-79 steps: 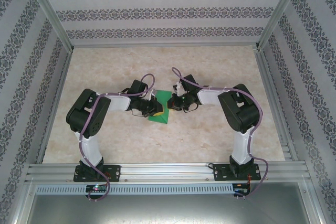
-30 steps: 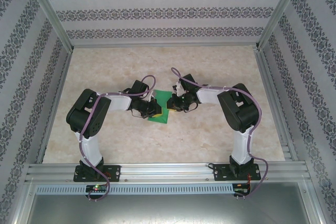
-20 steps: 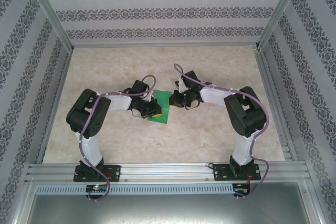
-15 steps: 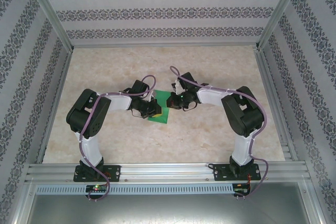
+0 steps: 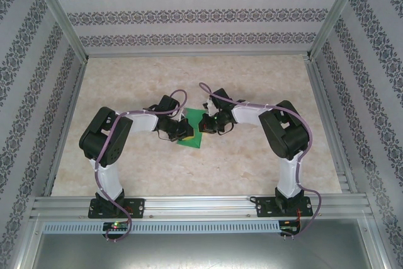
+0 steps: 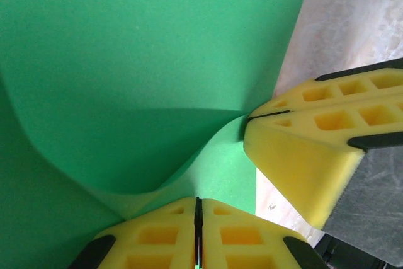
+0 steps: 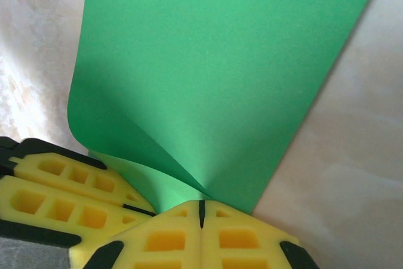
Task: Fold a paper plane with a square sheet of paper (pick it up from the middle)
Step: Fold the triangle a second time at the center of the table.
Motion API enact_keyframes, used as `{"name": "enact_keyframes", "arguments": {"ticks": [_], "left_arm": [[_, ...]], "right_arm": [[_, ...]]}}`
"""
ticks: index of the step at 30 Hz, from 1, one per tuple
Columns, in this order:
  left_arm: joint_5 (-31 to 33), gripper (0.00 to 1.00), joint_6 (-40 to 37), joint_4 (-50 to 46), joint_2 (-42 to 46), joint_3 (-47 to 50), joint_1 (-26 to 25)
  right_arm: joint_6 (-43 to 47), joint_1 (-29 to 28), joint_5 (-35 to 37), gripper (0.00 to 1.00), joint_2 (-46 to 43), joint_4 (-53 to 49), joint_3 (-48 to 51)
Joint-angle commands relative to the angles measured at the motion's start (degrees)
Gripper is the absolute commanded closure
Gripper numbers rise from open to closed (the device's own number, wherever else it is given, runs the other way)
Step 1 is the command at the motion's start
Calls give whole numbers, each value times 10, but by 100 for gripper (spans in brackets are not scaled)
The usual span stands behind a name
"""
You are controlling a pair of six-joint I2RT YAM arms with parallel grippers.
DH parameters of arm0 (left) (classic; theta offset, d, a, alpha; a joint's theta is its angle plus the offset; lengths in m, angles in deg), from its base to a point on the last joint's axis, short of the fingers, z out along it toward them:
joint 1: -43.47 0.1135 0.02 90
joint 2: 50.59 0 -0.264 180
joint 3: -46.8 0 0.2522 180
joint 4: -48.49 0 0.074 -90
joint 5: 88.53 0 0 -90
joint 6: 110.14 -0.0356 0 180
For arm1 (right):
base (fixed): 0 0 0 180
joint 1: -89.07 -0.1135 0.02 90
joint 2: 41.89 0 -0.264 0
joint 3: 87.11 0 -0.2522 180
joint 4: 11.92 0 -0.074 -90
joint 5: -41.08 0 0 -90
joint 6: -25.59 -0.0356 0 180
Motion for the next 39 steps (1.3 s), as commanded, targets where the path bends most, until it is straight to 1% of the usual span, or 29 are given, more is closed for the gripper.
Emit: {"name": "enact_keyframes", "arguments": {"ticks": [1, 4, 9, 13, 16, 19, 23, 32, 39], "left_arm": [[44, 87, -12, -34, 38, -19, -3], [61, 87, -17, -53, 32, -35, -3], [57, 89, -18, -64, 7, -54, -3], [61, 89, -29, -78, -6, -58, -3], [66, 89, -43, -105, -21, -69, -3], [69, 89, -48, -107, -26, -68, -3], [102, 89, -61, -130, -32, -74, 3], [112, 89, -72, -149, -39, -79, 53], [124, 89, -91, -164, -44, -100, 109]], "right_arm": [[47, 0, 57, 99, 29, -64, 1], [56, 0, 64, 100, 33, -69, 3], [61, -3, 74, 100, 39, -77, -5], [64, -4, 76, 100, 41, -82, -9], [68, -5, 79, 100, 43, -88, -12], [74, -5, 82, 100, 46, -94, -11], [89, -6, 91, 100, 51, -110, -14], [147, -18, 148, 100, 48, -171, -6], [160, -15, 161, 100, 45, -178, -8]]}}
